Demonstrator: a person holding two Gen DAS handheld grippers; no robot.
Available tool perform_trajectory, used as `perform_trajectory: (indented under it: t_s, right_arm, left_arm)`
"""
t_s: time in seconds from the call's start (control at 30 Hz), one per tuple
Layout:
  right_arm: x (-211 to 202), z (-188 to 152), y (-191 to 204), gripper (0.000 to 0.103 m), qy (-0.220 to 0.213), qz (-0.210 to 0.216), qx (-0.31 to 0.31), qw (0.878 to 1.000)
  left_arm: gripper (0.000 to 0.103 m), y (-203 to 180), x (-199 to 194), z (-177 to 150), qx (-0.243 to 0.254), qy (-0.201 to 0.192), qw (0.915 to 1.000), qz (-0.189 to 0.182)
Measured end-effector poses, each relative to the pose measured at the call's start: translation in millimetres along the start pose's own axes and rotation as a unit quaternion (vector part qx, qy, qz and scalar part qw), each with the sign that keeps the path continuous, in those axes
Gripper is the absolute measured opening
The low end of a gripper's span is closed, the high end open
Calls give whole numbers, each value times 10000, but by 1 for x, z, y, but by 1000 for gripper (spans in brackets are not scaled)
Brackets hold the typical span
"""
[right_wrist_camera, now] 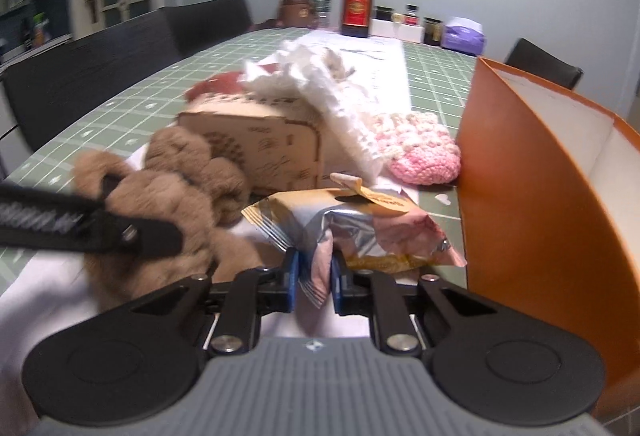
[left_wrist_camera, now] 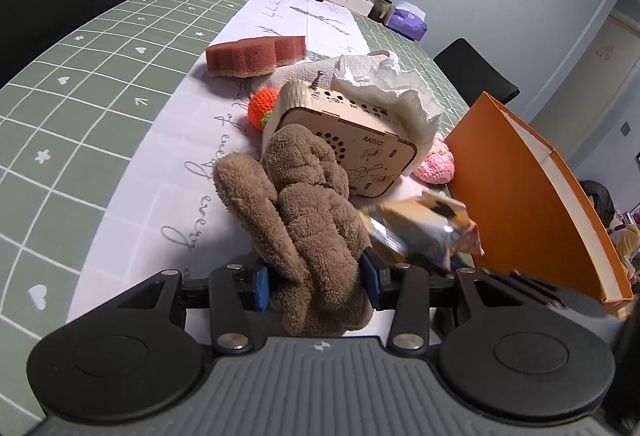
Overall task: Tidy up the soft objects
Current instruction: 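Grasp the Deeyeo snack bag with the right gripper while the left gripper holds the bear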
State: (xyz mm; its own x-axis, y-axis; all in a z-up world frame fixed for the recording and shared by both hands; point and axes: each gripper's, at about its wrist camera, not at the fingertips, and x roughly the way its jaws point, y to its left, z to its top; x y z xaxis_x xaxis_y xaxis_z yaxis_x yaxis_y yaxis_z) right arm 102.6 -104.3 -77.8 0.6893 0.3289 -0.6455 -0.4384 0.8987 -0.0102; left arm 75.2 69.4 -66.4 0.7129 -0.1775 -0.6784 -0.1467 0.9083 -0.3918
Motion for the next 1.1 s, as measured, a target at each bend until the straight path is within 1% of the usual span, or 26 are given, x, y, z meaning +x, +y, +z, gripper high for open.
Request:
perform_trajectory:
  t_s: [0.17, 0.23, 0.3, 0.37, 0.47, 0.5, 0.53, 0.57, 0.6, 0.63, 0.73, 0.77, 0.87, 0.93, 1.03, 1.1]
  right_arm:
    - [-29, -16, 2, 14, 116, 515, -438, 9976]
    - [-39, -25, 4, 14, 227, 758, -694, 9944]
    - [-48, -35, 7, 14, 333, 832, -957, 9914]
    - [-55, -42, 8, 15, 365, 790, -1047, 9907]
    - [-64, -48, 5, 25, 383, 748, -901, 9924]
    - [-68, -48, 3, 32, 355, 744, -802, 9934]
    - [-72, -49, 2, 42, 334, 719, -714, 9943]
    - [-75, -48, 1, 48, 316, 686, -626, 9952]
    - [-78, -48, 1, 61, 287, 616, -531, 9963]
    - [-80, -47, -1, 66, 262, 543, -405, 9974]
    - [-83, -45, -10, 66, 257, 391, 129, 9988]
    - [-83, -44, -13, 66, 252, 319, 303, 9987]
    - [-77, -42, -18, 66, 213, 189, 679, 9973]
    - [-71, -40, -14, 66, 128, 136, 675, 9975]
    - [-59, -37, -5, 67, 35, -99, 495, 9987]
    - [-50, -36, 0, 69, 55, -266, 400, 9988]
  left_arm:
    - [50, 8, -14, -3, 73, 20, 9998, 188]
    - [49, 11, -20, -4, 106, 72, 9998, 166]
    - [49, 11, -25, -7, 218, 127, 9997, 71]
    - [49, 9, -30, -11, 318, 178, 9993, -31]
    - [49, 5, -33, -18, 388, 277, 9986, -207]
    - [49, 3, -34, -21, 429, 304, 9982, -281]
    - [49, 1, -35, -23, 479, 327, 9977, -347]
    - [49, -2, -36, -25, 539, 343, 9971, -416]
    - [48, -5, -37, -27, 593, 365, 9963, -499]
    - [48, -7, -37, -29, 620, 393, 9956, -585]
    - [48, -12, -38, -33, 672, 492, 9931, -828]
    - [48, -13, -38, -35, 669, 493, 9932, -815]
    - [48, -13, -40, -37, 718, 399, 9951, -558]
    - [48, -11, -40, -36, 706, 361, 9958, -452]
    - [48, -8, -41, -36, 674, 334, 9964, -387]
    - [48, -7, -40, -35, 656, 341, 9966, -362]
